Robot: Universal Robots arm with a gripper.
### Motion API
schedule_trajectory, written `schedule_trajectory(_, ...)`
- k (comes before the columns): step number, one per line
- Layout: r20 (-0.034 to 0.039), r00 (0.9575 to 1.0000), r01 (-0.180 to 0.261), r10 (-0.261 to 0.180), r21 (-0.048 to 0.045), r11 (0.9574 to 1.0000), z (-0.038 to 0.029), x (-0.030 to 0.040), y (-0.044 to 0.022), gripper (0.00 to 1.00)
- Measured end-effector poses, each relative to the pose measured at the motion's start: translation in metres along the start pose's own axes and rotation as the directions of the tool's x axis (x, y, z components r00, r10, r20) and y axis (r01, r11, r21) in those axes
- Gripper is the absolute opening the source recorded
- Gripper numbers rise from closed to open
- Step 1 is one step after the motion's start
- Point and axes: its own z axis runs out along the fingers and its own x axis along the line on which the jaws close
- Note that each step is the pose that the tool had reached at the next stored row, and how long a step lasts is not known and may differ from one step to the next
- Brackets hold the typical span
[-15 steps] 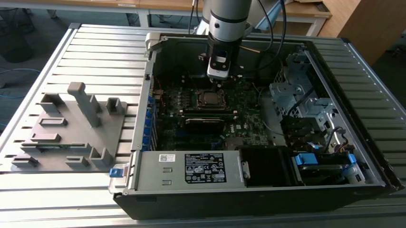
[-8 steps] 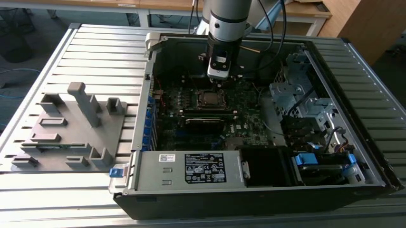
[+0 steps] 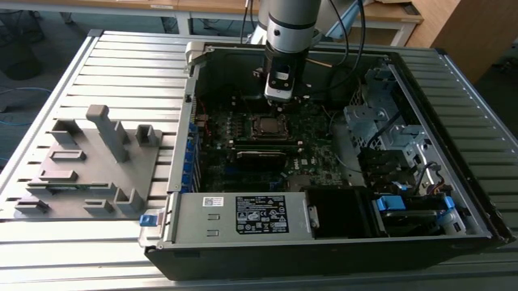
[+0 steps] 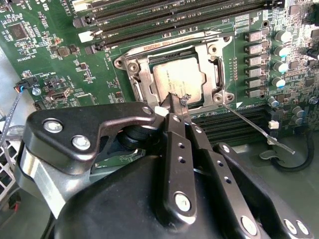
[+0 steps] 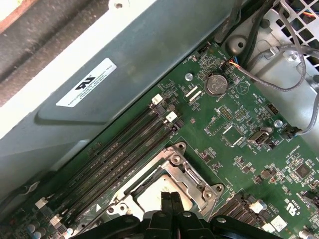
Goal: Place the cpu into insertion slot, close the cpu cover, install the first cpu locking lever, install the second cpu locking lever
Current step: 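Close the cpu cover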
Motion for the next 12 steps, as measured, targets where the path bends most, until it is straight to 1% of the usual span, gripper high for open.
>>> schedule_trajectory(3,-0.0004,0.9999,0.017,-0.017,0.0002,0.9999,0.0001,0.0000,0.0000,0.10)
schedule_trajectory(6,-0.0012,0.9984,0.056,-0.056,0.0002,0.9984,0.0003,0.0000,0.0000,0.10)
schedule_trajectory(9,-0.0022,0.9941,0.109,-0.109,0.0005,0.9941,0.0005,0.0000,0.0000,0.10)
schedule_trajectory(12,-0.0033,0.9868,0.162,-0.162,0.0006,0.9868,0.0010,0.0000,0.0000,0.10)
